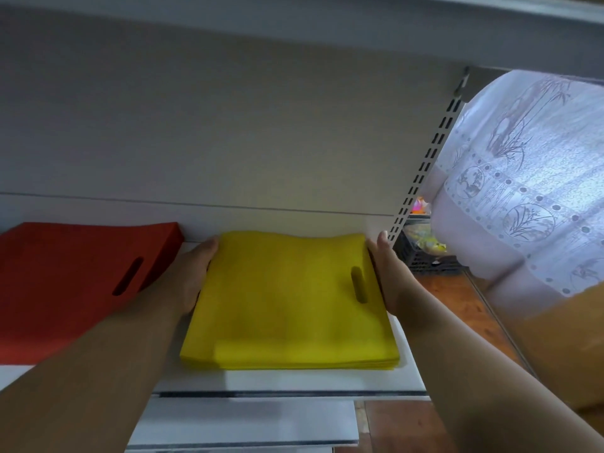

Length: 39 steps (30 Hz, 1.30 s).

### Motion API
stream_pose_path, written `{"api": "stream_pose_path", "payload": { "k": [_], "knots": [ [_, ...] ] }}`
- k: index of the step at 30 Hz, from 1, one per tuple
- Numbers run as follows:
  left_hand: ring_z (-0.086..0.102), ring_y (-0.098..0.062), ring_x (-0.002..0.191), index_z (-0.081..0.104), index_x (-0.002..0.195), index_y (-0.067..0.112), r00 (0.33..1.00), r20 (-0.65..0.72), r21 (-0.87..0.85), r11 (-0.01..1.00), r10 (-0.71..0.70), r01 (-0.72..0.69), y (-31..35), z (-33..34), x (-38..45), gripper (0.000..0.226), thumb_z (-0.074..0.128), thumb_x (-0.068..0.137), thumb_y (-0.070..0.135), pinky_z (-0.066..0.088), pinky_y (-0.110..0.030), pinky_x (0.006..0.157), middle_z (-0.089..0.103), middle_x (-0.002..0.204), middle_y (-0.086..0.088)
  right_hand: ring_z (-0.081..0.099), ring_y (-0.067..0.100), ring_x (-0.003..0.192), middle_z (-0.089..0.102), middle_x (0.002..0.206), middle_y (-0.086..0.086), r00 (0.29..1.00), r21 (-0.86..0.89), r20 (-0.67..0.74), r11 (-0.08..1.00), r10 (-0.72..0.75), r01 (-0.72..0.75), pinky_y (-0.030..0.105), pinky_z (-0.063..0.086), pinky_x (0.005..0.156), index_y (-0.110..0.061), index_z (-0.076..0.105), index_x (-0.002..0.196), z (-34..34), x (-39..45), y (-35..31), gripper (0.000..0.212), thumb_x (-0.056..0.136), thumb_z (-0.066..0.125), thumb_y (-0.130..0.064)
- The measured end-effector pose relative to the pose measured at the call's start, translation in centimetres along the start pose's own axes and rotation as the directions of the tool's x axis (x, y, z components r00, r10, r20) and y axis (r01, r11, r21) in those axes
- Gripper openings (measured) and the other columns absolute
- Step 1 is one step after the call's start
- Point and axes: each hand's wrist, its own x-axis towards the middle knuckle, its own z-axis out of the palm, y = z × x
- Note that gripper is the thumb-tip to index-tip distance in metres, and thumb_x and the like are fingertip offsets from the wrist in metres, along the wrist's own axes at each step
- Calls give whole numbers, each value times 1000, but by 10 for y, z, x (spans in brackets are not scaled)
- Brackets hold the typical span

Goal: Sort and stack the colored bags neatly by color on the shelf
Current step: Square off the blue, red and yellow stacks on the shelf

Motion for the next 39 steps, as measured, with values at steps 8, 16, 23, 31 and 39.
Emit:
{"api": "stream_pose_path", "payload": {
  "k": [8, 16, 23, 31, 39],
  "knots": [
    [65, -14, 101, 63, 120, 19, 998, 63, 37, 999, -7, 5, -25, -19, -28, 41, 39, 103, 48, 51, -36, 81, 68, 117, -4, 65, 8, 103, 63, 124, -7, 1000, 156, -25, 988, -5, 9, 25, 55, 84, -29, 47, 139, 5, -65, 19, 63, 91, 38, -69],
    [70, -13, 70, 64, 115, 23, 997, 55, -36, 998, -54, 56, -22, -17, -35, 35, 41, 102, 47, 52, -34, 69, 72, 81, 4, 59, 29, 116, 59, 131, 7, 968, 123, -115, 970, 224, -209, 48, 45, 101, -29, 54, 131, 17, -65, 10, 71, 83, 42, -80],
    [52, -22, 128, 49, 141, 32, 997, -41, -11, 998, -62, 62, -23, -24, -52, 54, 49, 94, 58, 41, -52, 106, 54, 142, 2, 50, 27, 131, 52, 143, 0, 988, 208, -136, 977, 68, -39, 47, 36, 111, -36, 54, 134, 17, -97, 25, 93, 59, 57, -91],
    [57, -18, 117, 58, 126, 27, 993, -114, 7, 999, -45, 46, -21, -21, -73, 30, 46, 102, 41, 43, -43, 103, 60, 132, 3, 43, 9, 131, 42, 150, -8, 989, -76, -133, 996, -61, 52, 30, 38, 105, -28, 35, 151, 13, -141, 24, 83, 80, 61, -64],
    [33, -27, 140, 41, 147, 14, 976, -216, 176, 981, -43, 82, -45, -26, -97, 57, 59, 96, 33, 25, -46, 110, 35, 155, -3, 44, 15, 130, 32, 154, -8, 978, -773, -26, 624, -209, 113, 35, 42, 106, -27, 22, 154, 9, -144, 34, 111, 66, 86, -48]
  ]
}}
